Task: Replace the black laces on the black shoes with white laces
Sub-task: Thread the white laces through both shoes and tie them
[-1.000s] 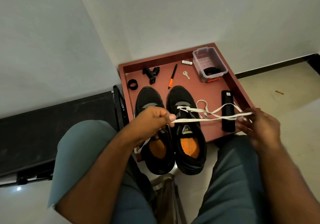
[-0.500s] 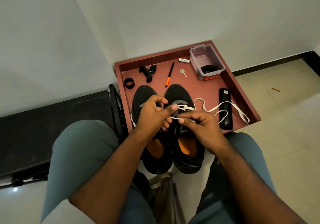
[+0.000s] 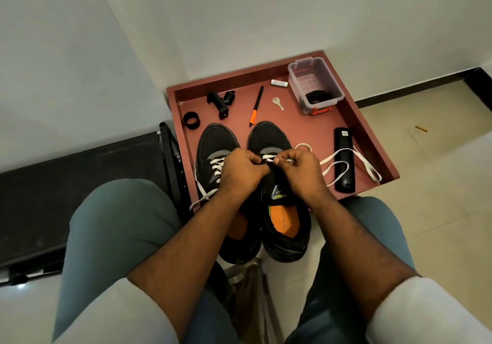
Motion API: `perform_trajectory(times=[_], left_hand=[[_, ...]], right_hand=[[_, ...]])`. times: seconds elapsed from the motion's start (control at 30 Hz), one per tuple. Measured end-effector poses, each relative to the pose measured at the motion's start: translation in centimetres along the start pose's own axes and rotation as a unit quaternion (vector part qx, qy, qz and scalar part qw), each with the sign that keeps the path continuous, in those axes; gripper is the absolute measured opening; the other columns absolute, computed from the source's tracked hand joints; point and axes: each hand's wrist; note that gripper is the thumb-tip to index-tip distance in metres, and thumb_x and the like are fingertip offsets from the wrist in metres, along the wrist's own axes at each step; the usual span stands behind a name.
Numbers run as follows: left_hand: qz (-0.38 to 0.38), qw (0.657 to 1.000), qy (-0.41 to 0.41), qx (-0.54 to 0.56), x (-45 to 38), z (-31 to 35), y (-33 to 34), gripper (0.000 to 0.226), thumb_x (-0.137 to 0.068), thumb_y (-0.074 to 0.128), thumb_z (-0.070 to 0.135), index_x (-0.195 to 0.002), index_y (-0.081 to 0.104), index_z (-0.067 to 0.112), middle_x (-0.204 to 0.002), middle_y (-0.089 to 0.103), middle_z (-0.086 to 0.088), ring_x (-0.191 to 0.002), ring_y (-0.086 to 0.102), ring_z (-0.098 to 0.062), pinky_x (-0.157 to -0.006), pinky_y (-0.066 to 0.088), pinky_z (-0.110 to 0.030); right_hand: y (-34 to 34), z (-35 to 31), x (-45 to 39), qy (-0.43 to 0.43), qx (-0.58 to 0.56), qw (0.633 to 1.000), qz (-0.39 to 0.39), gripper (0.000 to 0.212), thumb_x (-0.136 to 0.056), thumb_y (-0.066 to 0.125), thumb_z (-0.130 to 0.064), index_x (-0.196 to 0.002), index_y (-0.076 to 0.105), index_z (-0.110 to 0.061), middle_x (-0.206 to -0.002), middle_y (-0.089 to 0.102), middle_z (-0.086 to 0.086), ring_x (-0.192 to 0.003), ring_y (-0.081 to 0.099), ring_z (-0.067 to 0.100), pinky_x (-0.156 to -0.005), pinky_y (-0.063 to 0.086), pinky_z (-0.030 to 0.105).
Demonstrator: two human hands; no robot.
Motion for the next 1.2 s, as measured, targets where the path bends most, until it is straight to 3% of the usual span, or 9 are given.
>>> perform_trajectory(times=[0.17, 0.33, 0.5, 0.63, 0.83, 0.93, 1.07, 1.13, 1.2], left_hand=[[-0.009, 0.991, -0.077, 0.111, 0.1, -0.2, -0.3, 0.021, -0.083, 0.065, -0.001, -0.069, 0.07, 0.013, -0.086, 0.071, -0.025, -0.078, 0.069, -0.04, -0.072, 0.058, -0.057], [-0.058, 0.966, -0.135, 0.211, 0.0, 0.2, -1.0, 0.018, -0.085, 0.065, -0.006, -0.103, 0.068, -0.003, -0.092, 0.069, -0.017, -0.088, 0.068, -0.026, -0.07, 0.06, -0.03], [-0.049, 0.963, -0.143, 0.225, -0.3, 0.1, -0.9, 0.014, -0.088, 0.064, -0.004, -0.102, 0.067, -0.004, -0.084, 0.066, -0.01, -0.076, 0.065, -0.018, -0.06, 0.058, -0.021], [0.02, 0.982, -0.08, 0.168, -0.4, -0.5, 0.0, 0.012, -0.09, 0.064, 0.001, -0.084, 0.07, 0.009, -0.081, 0.068, -0.011, -0.07, 0.065, -0.02, -0.058, 0.059, -0.026], [0.119, 0.985, -0.019, 0.121, -0.2, -1.0, 1.5, 0.025, -0.09, 0.059, 0.003, -0.076, 0.06, 0.024, -0.081, 0.066, -0.001, -0.078, 0.066, -0.022, -0.071, 0.059, -0.043], [0.139, 0.92, -0.094, 0.354, 0.0, 0.5, -0.6, 0.018, -0.099, 0.042, 0.006, -0.094, 0.055, 0.018, -0.094, 0.068, -0.004, -0.083, 0.064, -0.016, -0.07, 0.05, -0.029], [0.153, 0.648, -0.074, 0.742, -0.4, 0.9, -9.7, 0.033, -0.104, 0.033, 0.023, -0.08, 0.054, 0.013, -0.062, 0.062, 0.0, -0.056, 0.061, -0.012, -0.076, 0.05, -0.033], [0.24, 0.655, 0.008, 0.716, 0.1, 0.5, -13.3, 0.028, -0.102, 0.035, 0.019, -0.078, 0.048, 0.015, -0.058, 0.049, 0.002, -0.047, 0.043, -0.012, -0.059, 0.042, -0.029], [0.32, 0.759, 0.083, 0.561, 0.8, 0.7, -13.5, 0.014, -0.099, 0.041, 0.014, -0.089, 0.05, 0.017, -0.067, 0.05, 0.001, -0.05, 0.04, -0.011, -0.047, 0.034, -0.026]], right_hand=[[1.3, 0.1, 0.1, 0.031, -0.028, 0.999, -0.02, 0.012, -0.089, 0.065, -0.016, -0.081, 0.072, -0.021, -0.076, 0.067, -0.004, -0.072, 0.062, 0.012, -0.066, 0.05, 0.024], [1.2, -0.1, 0.3, 0.075, -0.141, 0.986, -0.041, 0.022, -0.091, 0.062, -0.011, -0.074, 0.071, -0.022, -0.072, 0.069, 0.0, -0.067, 0.062, 0.012, -0.064, 0.053, 0.026], [1.2, -0.6, 0.1, 0.096, -0.148, 0.983, -0.059, 0.024, -0.093, 0.06, -0.011, -0.074, 0.071, -0.02, -0.073, 0.07, 0.003, -0.063, 0.063, 0.012, -0.058, 0.052, 0.026], [2.0, -0.3, 0.0, 0.092, -0.1, 0.989, -0.059, 0.023, -0.094, 0.059, -0.018, -0.077, 0.073, -0.012, -0.07, 0.067, 0.015, -0.059, 0.057, 0.023, -0.058, 0.053, 0.039], [1.5, 0.3, 0.0, 0.06, -0.064, 0.993, -0.082, 0.025, -0.096, 0.056, -0.023, -0.08, 0.071, -0.01, -0.062, 0.059, 0.003, -0.055, 0.051, 0.017, -0.058, 0.047, 0.04], [0.9, 0.6, 0.5, -0.002, 0.022, 0.998, -0.066, 0.013, -0.09, 0.062, -0.028, -0.098, 0.072, -0.025, -0.091, 0.07, -0.007, -0.089, 0.064, 0.015, -0.085, 0.053, 0.043], [-1.3, 0.5, 2.7, -0.13, 0.217, 0.967, 0.02, 0.042, -0.081, 0.073, -0.03, -0.122, 0.062, -0.03, -0.118, 0.055, -0.006, -0.115, 0.046, 0.02, -0.099, 0.037, 0.043], [-2.2, 0.4, 4.2, -0.15, 0.24, 0.956, 0.08, 0.05, -0.076, 0.077, -0.033, -0.124, 0.061, -0.028, -0.122, 0.053, -0.001, -0.115, 0.044, 0.022, -0.096, 0.035, 0.043], [-2.3, 0.9, 5.2, -0.144, 0.241, 0.953, 0.117, 0.05, -0.073, 0.08, -0.036, -0.119, 0.064, -0.024, -0.113, 0.055, 0.003, -0.105, 0.048, 0.024, -0.089, 0.038, 0.041]])
Point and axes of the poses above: each hand's wrist, its own x-axis away from the middle knuckle, its own y-axis out of the palm, z = x × y
